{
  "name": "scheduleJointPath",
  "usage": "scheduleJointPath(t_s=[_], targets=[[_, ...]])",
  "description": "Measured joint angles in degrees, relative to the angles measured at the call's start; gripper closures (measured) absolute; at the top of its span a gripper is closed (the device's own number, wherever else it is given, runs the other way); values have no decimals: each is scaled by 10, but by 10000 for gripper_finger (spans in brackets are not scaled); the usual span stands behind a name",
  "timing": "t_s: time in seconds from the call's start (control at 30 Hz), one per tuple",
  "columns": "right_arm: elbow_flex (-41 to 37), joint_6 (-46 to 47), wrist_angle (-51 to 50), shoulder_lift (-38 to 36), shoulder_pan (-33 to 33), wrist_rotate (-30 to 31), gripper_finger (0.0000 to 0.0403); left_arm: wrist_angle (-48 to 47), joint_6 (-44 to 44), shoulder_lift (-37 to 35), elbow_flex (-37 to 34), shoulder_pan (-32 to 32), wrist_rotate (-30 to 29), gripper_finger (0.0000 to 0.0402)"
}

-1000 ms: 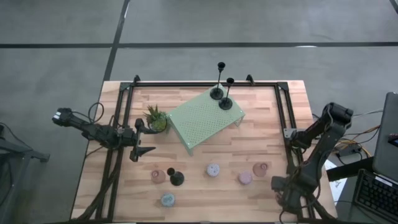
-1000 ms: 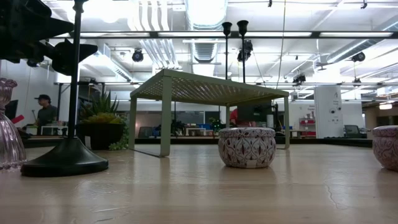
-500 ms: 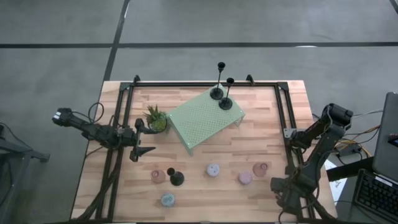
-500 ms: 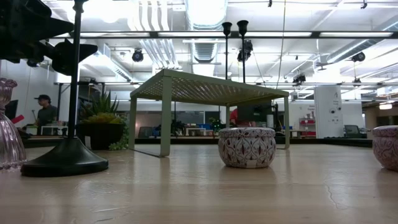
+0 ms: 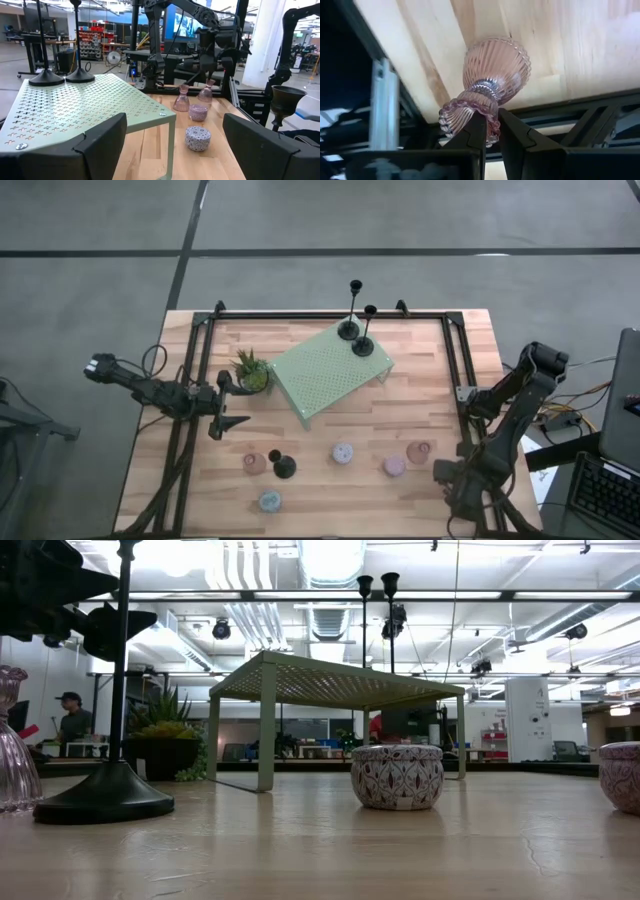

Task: Pick & Place candle stick holders
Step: Put the bottom right pink glass candle holder on the shelf

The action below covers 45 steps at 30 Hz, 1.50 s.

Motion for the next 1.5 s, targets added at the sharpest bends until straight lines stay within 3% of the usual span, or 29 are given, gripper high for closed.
scheduleJointPath(t_s=[0.3, 0.63, 1.23, 1.5], targets=[[66, -42, -24, -19, -42, 71, 374, 0, 0, 0, 0, 0, 0, 67], [162, -132, -95, -12, -110, 97, 374, 0, 0, 0, 0, 0, 0, 67], [264, -368, -93, -11, -361, 234, 374, 0, 0, 0, 0, 0, 0, 67], [274, -444, -39, -11, -493, 229, 374, 0, 0, 0, 0, 0, 0, 67]])
